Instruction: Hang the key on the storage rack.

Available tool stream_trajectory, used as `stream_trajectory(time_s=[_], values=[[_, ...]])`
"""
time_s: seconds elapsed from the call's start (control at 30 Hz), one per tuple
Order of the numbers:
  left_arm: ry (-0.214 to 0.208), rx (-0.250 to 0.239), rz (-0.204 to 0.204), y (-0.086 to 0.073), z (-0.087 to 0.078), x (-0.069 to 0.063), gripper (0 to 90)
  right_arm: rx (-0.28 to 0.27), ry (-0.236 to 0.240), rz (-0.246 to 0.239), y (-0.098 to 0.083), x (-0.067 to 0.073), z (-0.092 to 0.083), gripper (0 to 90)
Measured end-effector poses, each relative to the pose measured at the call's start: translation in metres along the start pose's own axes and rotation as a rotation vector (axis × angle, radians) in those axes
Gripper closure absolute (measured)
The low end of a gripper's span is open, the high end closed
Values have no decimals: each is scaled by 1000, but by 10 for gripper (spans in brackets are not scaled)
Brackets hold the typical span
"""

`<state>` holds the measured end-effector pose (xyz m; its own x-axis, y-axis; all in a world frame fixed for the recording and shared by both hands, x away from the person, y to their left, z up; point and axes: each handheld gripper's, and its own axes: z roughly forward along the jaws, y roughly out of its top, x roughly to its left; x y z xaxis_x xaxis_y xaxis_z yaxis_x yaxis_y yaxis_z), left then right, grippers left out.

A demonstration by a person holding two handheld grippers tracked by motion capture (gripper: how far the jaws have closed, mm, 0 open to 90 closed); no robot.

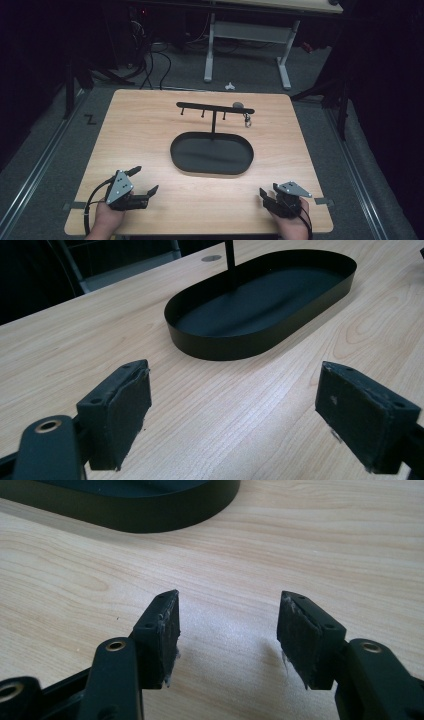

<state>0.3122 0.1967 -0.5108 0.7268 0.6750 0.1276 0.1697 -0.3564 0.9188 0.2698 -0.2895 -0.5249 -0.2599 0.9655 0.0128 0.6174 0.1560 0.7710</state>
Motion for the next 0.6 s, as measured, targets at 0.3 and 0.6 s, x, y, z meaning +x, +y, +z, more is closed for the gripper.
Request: stream_trajectory(time_s=[0.3, 0.6], values=[[-4, 2, 4, 0, -1, 0, 152, -14, -10, -3, 0, 0, 0, 429], [-2, -16, 5, 0, -3, 0, 152, -30, -3, -6, 2, 0, 0, 419]])
